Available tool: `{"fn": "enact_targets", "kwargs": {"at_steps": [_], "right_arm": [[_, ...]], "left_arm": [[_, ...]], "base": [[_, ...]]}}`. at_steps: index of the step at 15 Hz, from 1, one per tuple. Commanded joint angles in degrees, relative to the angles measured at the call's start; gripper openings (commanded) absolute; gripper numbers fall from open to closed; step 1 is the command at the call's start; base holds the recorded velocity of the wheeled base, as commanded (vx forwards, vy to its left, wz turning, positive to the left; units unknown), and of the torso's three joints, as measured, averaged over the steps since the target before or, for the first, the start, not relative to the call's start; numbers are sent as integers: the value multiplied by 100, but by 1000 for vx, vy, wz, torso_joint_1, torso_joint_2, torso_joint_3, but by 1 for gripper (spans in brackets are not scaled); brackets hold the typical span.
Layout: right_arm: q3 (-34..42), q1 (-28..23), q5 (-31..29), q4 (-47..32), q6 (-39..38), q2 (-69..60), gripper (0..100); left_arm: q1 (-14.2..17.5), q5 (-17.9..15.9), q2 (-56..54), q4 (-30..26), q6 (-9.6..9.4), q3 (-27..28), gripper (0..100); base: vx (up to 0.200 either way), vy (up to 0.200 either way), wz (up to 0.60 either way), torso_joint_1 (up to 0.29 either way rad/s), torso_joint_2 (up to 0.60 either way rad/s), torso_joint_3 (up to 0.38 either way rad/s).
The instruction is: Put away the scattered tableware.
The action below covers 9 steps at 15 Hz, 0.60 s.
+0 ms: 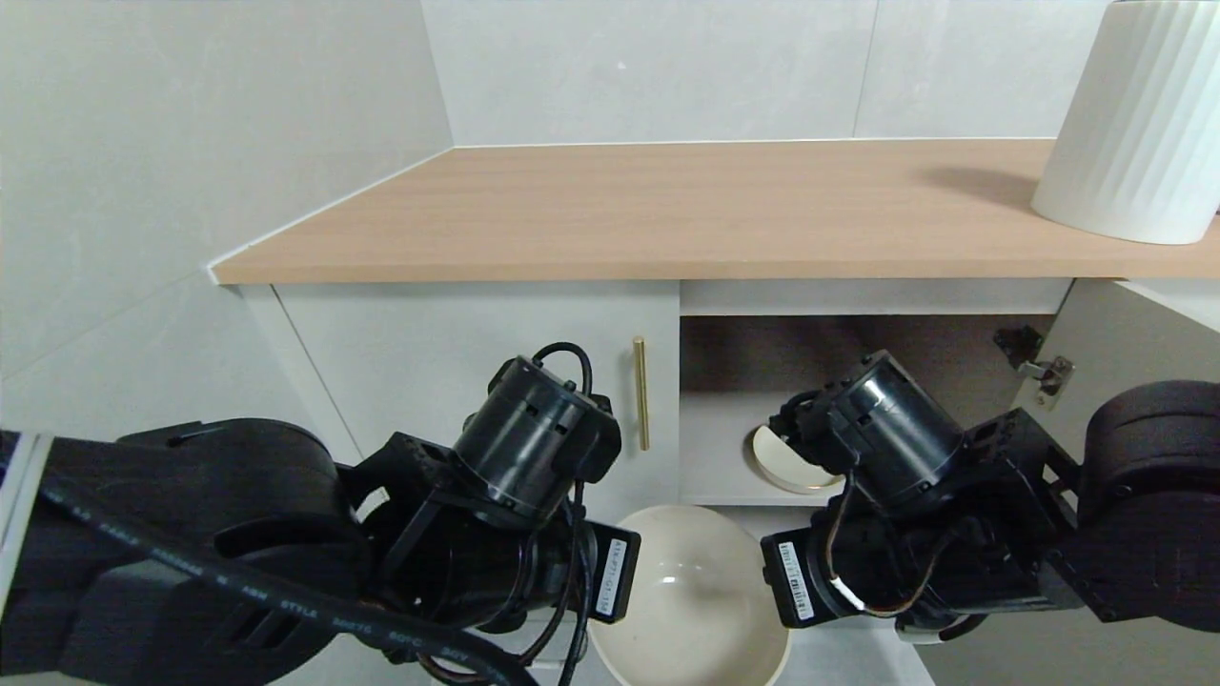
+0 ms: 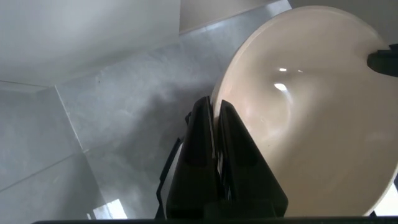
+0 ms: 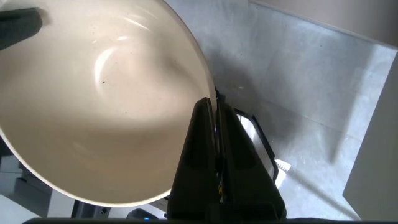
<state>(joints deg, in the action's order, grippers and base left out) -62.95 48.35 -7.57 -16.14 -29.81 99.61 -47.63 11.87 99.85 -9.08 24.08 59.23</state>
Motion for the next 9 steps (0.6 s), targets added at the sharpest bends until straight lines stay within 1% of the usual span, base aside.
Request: {"fn": "enact_targets", "kwargs": {"at_steps": [1,4,6,7,8,9], "right_arm": [[2,8,-8,-12,1,15,0],[2,8,-16,-12,1,15,0],[2,8,-16,-12,1,15,0],[2,8,-16,-12,1,15,0],[2,8,-16,-12,1,15,0],[2,8,-16,-12,1,15,0]], "left_arm": [[-1,8,-10,-6,1,0,0],[-1,17,-10,-6,1,-8,0],[-1,166,-1,29,-26,-87,0],[-1,193,-10,91,-26,-105,100],[-1,201,-10,126,-35,-114,100],[-1,201,-10,144,1,-96,100]], "base": [[0,0,0,0,0,0],[0,0,0,0,0,0],[0,0,0,0,0,0],[0,0,0,0,0,0],[0,0,0,0,0,0],[0,0,0,0,0,0]]}}
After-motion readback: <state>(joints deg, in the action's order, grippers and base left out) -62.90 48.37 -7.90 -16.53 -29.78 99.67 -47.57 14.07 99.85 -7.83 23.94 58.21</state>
